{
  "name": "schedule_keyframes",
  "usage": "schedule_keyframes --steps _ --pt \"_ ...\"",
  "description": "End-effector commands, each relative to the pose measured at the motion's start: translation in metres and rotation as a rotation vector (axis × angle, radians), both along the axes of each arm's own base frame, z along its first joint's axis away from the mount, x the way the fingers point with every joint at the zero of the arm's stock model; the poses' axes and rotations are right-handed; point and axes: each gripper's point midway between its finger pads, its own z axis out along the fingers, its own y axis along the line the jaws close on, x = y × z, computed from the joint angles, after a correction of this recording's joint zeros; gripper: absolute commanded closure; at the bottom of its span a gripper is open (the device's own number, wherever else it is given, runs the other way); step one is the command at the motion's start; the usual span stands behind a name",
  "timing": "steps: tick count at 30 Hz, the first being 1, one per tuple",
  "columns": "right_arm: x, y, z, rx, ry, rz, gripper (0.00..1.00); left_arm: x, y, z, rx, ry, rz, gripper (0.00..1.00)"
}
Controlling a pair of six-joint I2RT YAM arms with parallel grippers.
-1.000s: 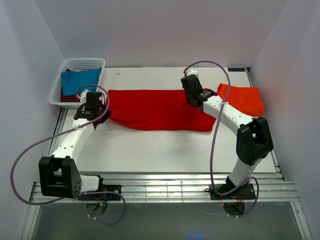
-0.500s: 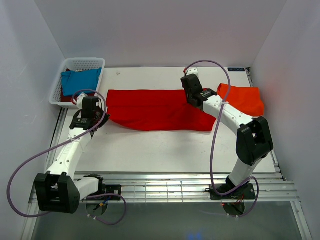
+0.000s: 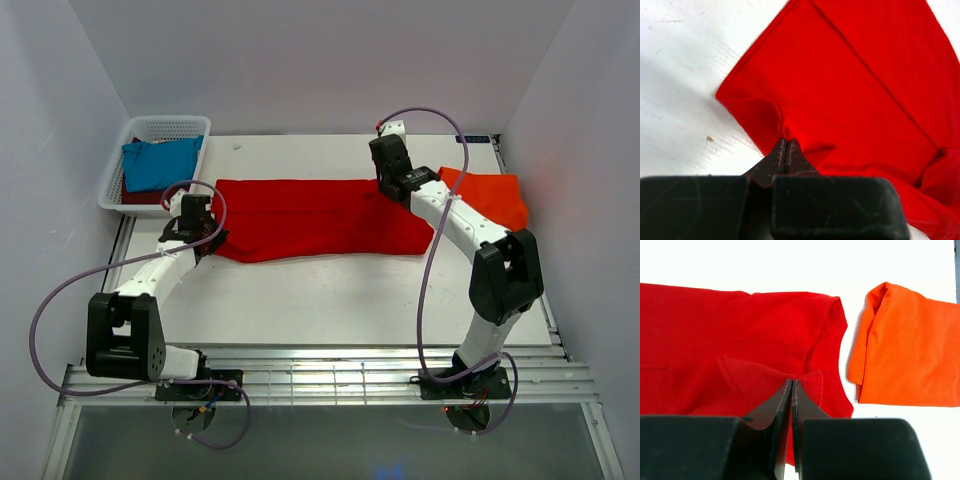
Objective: Fold and stack the t-shirts
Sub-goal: Fold the tshirt
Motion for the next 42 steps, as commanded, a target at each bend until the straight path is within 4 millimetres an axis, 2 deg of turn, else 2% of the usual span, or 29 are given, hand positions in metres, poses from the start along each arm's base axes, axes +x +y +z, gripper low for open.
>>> schedule_keyframes --steps 1,7,10,14,19,21,23,24,26,29,37,41,42 --pt "0.019 -0.003 0.018 0.013 -0.064 -0.031 0.92 0.024 0.001 0.018 0.009 -0.078 0.002 1.0" --pt "0.023 -0.015 0.013 0.005 -0.052 -0.051 0.92 0.025 0.018 0.022 0.05 -0.098 0.097 1.0" --pt "0.024 -0.019 0.008 -0.002 -0.041 -0.057 0.92 0.027 0.021 0.025 0.057 -0.108 0.122 1.0" --pt "0.024 -0.026 0.004 -0.007 -0.033 -0.069 0.92 0.028 0.022 0.019 0.054 -0.093 0.135 1.0" --pt "0.023 -0.028 -0.004 -0.01 -0.015 -0.068 0.92 0.031 0.024 -0.002 0.062 -0.043 0.15 1.0" --pt "0.023 -0.029 -0.006 -0.013 -0.01 -0.069 0.92 0.036 0.024 -0.003 0.063 -0.052 0.146 1.0" --pt "0.024 -0.029 -0.013 -0.019 0.004 -0.065 0.92 0.041 0.022 -0.014 0.068 -0.027 0.131 1.0" --pt "0.025 -0.029 -0.016 -0.02 0.011 -0.064 0.92 0.048 0.019 -0.011 0.066 -0.031 0.113 1.0" --pt "0.026 -0.028 -0.023 -0.025 0.025 -0.064 0.92 0.052 0.018 -0.026 0.07 0.007 0.102 1.0" --pt "0.028 -0.03 -0.032 -0.037 0.039 -0.073 0.92 0.058 0.021 -0.032 0.087 0.025 0.112 1.0" --pt "0.041 -0.034 -0.063 -0.076 0.088 -0.095 0.92 0.072 0.036 -0.027 0.109 0.016 0.167 1.0" --pt "0.046 -0.036 -0.053 -0.077 0.063 -0.111 0.92 0.074 0.047 -0.016 0.143 0.008 0.22 1.0" --pt "0.047 -0.038 -0.051 -0.075 0.058 -0.115 0.92 0.073 0.049 -0.013 0.152 0.001 0.232 0.92"
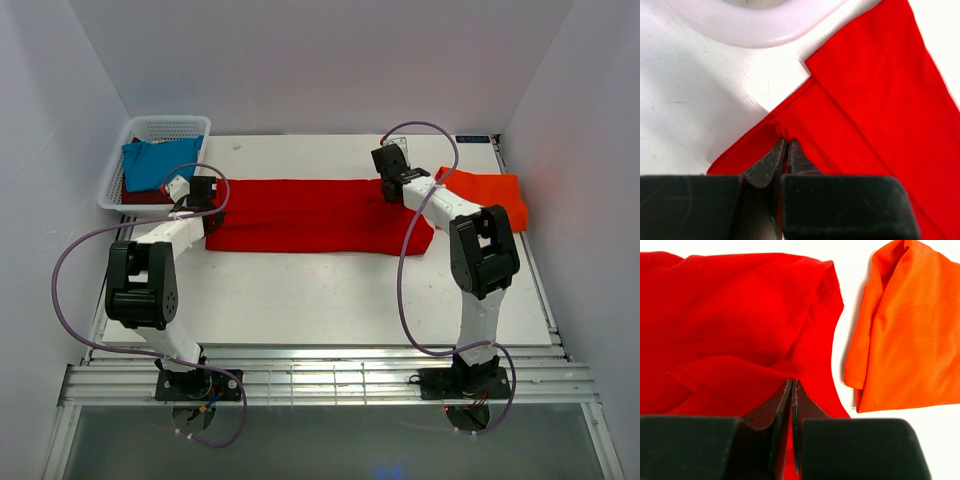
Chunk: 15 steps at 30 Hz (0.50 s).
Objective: Fold and stack the t-shirts
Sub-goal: Fold the tshirt
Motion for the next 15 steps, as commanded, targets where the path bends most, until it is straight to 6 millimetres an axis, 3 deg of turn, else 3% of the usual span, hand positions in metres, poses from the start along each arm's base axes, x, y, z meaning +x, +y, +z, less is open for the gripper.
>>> schedule_keyframes --steps 1,2,3,5,10,12,15 --pt "0.021 -0.004 0.042 0.012 -0.121 -0.032 0.92 0.004 0.016 0.023 0.05 -0.045 0.073 0.86" --pt "0.021 -0.007 0.042 0.006 -0.121 -0.038 0.92 0.004 0.018 0.025 0.058 -0.047 0.073 0.74" --pt "0.021 -0.008 0.042 0.002 -0.121 -0.038 0.92 0.008 0.018 0.03 0.062 -0.059 0.066 0.48" --pt "0.021 -0.009 0.04 -0.007 -0.111 -0.033 0.92 0.011 0.018 0.027 0.071 -0.041 0.048 0.26" --pt "0.02 -0.015 0.031 -0.03 -0.094 -0.052 0.87 0.008 0.024 0.033 0.098 -0.041 0.086 0.18" --pt "0.021 -0.017 0.029 -0.037 -0.092 -0.06 0.87 0.007 0.022 0.046 0.1 -0.081 0.096 0.18" --pt "0.022 -0.024 0.026 -0.072 -0.085 -0.083 0.86 0.014 -0.015 0.071 0.104 -0.169 0.013 0.23"
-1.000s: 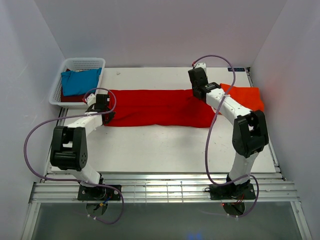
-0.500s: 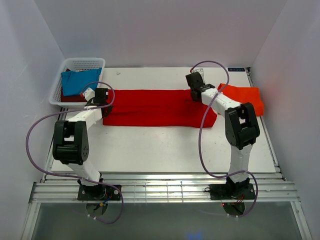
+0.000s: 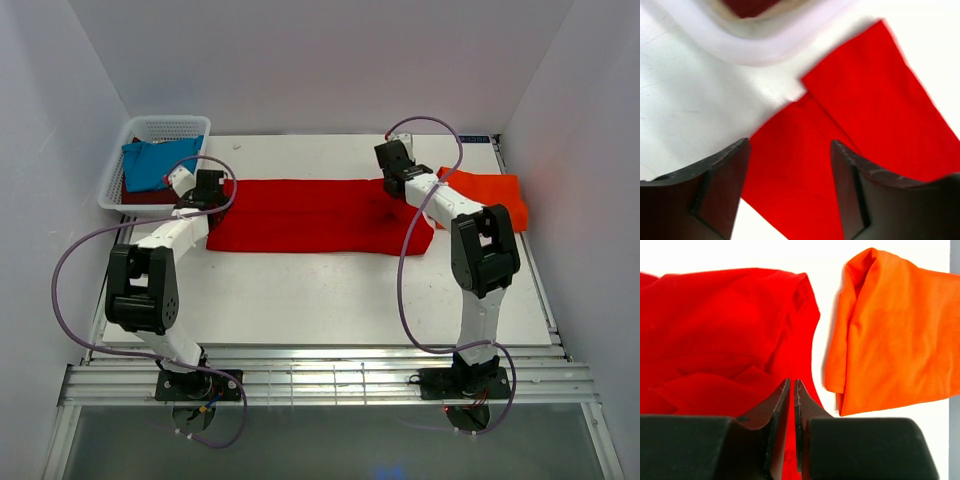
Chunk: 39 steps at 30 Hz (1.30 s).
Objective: Fold and stack the t-shirts
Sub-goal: Fold the tshirt
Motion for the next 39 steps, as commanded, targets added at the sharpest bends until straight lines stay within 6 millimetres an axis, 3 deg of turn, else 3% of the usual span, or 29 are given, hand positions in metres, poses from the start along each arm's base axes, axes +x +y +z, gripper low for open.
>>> schedule_keyframes --steps 1,3,4,5,6,8,9,10,12,13,16,22,29,39 --pt "0.015 -0.013 0.015 -0.05 -0.056 -0.06 0.86 0.016 -0.067 0.061 0.031 -0.188 -0.168 0.27" --pt "0.014 -0.016 0.012 -0.052 -0.039 -0.082 0.88 0.024 -0.121 0.061 0.03 -0.208 -0.322 0.55" --pt "0.013 -0.011 0.011 -0.026 -0.031 -0.06 0.88 0.022 -0.176 0.061 -0.006 -0.219 -0.491 0.72" --pt "0.013 -0.005 0.009 0.01 -0.039 -0.038 0.87 0.029 -0.206 0.069 -0.03 -0.244 -0.56 1.0" --pt "0.013 0.002 0.016 0.049 -0.061 -0.009 0.86 0.029 -0.231 0.043 -0.04 -0.194 -0.62 1.0" --pt "0.019 0.028 0.02 0.16 -0.084 0.102 0.79 0.025 -0.289 0.043 -0.079 -0.213 -0.752 1.0" --pt "0.021 0.036 0.02 0.177 -0.078 0.152 0.75 0.023 -0.304 0.025 -0.086 -0.192 -0.789 1.0" --pt "0.022 0.05 0.017 0.22 -0.058 0.213 0.73 0.02 -0.327 0.026 -0.11 -0.224 -0.838 1.0" --pt "0.026 0.058 0.001 0.229 -0.009 0.246 0.67 0.018 -0.348 0.021 -0.142 -0.224 -0.875 1.0" --pt "0.033 0.066 0.007 0.247 -0.017 0.277 0.67 0.015 -0.356 0.009 -0.145 -0.203 -0.886 1.0" --pt "0.041 0.078 -0.003 0.284 0.0 0.316 0.64 0.011 -0.374 0.003 -0.187 -0.203 -0.914 1.0" --pt "0.047 0.096 -0.023 0.346 0.04 0.388 0.62 0.004 -0.39 -0.021 -0.221 -0.179 -0.944 1.0" --pt "0.041 0.111 -0.035 0.402 0.093 0.447 0.62 -0.01 -0.386 -0.038 -0.215 -0.135 -0.929 1.0" --pt "0.017 0.1 -0.034 0.378 0.121 0.459 0.62 -0.022 -0.379 -0.044 -0.182 -0.105 -0.918 1.0"
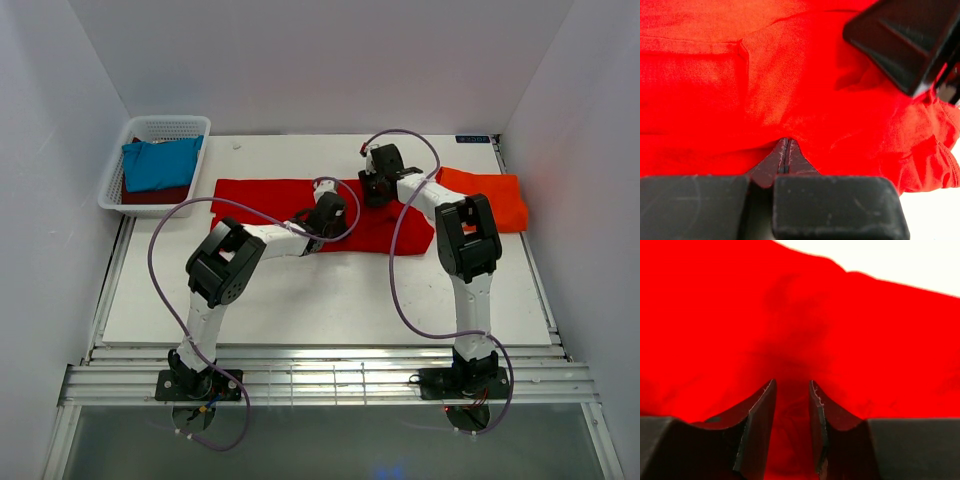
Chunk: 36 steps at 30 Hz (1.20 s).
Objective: Fold and stack the t-shirts
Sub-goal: Fold the tshirt
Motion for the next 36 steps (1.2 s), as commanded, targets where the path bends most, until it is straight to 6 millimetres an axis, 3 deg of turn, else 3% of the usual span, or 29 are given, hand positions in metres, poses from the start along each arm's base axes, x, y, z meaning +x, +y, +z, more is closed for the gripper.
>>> schedule_keyframes --steps 1,6,7,9,13,17,21,27,28,31,36 --pt "-0.002 0.0 0.031 0.02 -0.053 0.027 0.62 -0.009 0.002 0.01 0.007 -0.003 0.001 1.0" --pt "-0.005 -0.002 0.022 0.008 -0.028 0.025 0.69 -0.014 0.003 0.006 0.006 0.01 0.006 1.0" --pt "-0.005 -0.001 0.022 0.013 -0.029 0.029 0.82 -0.017 0.002 0.004 0.011 0.012 0.004 1.0" --pt "0.0 0.001 0.024 0.022 -0.048 0.03 0.92 -0.019 0.004 0.003 0.014 0.016 0.005 1.0" --pt "0.019 0.01 0.039 0.05 -0.098 0.024 0.92 -0.029 0.005 -0.005 0.022 0.035 0.004 1.0" --pt "0.043 0.021 0.074 0.101 -0.187 0.01 0.92 -0.038 0.005 -0.012 0.029 0.049 0.002 1.0" --pt "0.054 0.033 0.091 0.147 -0.216 0.041 0.92 -0.043 0.002 -0.016 0.034 0.059 -0.007 1.0" --pt "0.05 0.033 0.073 0.115 -0.143 0.051 0.92 -0.046 -0.003 -0.018 0.029 0.066 -0.017 1.0" --pt "0.041 0.027 0.065 0.095 -0.118 0.04 0.82 -0.047 -0.003 -0.019 0.031 0.069 -0.019 1.0" --pt "0.026 0.005 0.048 0.012 -0.084 -0.005 0.65 -0.051 -0.004 -0.02 0.033 0.071 -0.025 1.0" --pt "0.002 -0.011 0.025 -0.056 -0.001 -0.016 0.62 -0.055 -0.008 -0.022 0.035 0.077 -0.033 1.0"
